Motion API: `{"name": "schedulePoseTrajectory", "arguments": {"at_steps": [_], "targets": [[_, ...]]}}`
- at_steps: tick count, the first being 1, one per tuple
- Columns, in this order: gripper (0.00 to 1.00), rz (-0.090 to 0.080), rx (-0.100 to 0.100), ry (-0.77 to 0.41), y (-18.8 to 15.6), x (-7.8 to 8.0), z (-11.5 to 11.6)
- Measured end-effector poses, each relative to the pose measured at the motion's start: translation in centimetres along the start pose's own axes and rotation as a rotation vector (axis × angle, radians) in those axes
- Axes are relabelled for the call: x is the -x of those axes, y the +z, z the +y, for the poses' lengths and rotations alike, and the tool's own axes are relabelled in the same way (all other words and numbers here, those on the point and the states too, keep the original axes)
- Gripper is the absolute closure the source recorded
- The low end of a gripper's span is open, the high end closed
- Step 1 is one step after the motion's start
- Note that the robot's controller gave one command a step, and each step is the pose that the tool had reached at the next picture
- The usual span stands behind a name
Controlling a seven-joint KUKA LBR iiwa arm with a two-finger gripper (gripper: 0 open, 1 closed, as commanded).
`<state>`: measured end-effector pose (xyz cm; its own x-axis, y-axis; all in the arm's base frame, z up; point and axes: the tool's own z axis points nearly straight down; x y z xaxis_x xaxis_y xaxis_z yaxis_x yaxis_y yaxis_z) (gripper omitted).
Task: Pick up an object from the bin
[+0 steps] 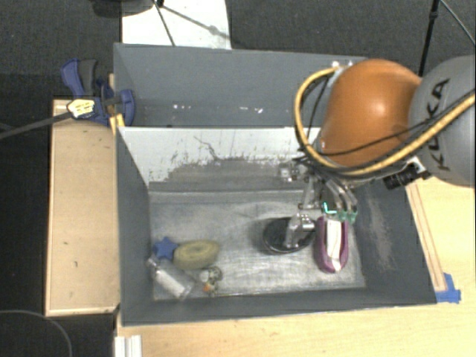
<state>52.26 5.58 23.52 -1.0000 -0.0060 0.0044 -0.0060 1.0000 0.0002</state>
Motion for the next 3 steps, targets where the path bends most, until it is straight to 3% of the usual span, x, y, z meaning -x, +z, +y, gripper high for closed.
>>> {"name": "schedulePoseTrajectory", "arguments": {"at_steps": [1, 2, 3], "targets": [[0.0, 0.0, -0.001, -0.045, 7.7, 2.6, -3.1], [0.0, -0.002, 0.0, 0.21, 16.2, 2.5, -5.5], [1.0, -0.006, 0.002, 0.21, 16.0, 2.6, -5.4]]}}
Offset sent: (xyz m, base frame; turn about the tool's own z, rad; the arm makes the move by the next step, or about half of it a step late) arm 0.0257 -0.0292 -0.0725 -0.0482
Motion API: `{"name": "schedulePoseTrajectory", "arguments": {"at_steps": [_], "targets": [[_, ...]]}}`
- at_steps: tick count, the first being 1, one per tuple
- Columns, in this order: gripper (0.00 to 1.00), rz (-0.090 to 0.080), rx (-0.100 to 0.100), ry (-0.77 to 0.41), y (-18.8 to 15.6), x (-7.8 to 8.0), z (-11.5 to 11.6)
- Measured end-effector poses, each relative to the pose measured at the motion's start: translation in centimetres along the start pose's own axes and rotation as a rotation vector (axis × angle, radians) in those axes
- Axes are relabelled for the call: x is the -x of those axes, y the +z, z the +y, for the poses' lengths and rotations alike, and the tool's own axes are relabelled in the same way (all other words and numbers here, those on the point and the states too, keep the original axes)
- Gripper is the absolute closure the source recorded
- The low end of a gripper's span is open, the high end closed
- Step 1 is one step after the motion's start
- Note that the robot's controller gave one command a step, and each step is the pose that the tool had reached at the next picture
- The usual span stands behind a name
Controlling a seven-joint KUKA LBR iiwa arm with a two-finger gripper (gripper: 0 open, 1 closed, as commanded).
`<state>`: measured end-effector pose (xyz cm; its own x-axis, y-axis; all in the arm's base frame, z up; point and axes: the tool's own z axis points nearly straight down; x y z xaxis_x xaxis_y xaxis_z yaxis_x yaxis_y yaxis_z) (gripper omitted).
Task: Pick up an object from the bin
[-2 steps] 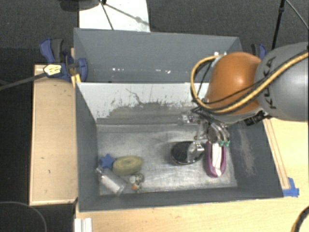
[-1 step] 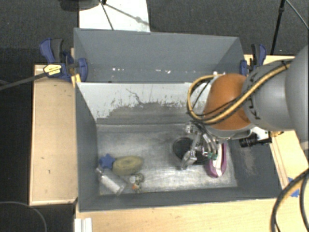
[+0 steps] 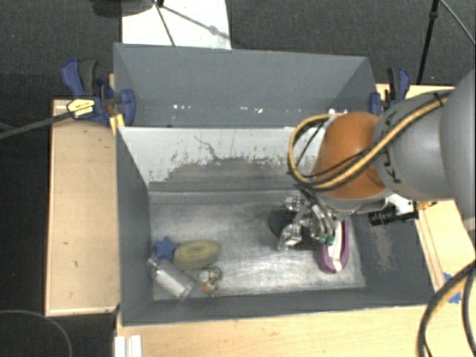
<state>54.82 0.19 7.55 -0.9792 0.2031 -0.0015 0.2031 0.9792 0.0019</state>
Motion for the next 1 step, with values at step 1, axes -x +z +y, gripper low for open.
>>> {"name": "schedulePoseTrajectory", "arguments": {"at_steps": [1], "targets": [[1.0, -0.008, 0.0, -0.013, -15.02, -0.12, -1.05]]}}
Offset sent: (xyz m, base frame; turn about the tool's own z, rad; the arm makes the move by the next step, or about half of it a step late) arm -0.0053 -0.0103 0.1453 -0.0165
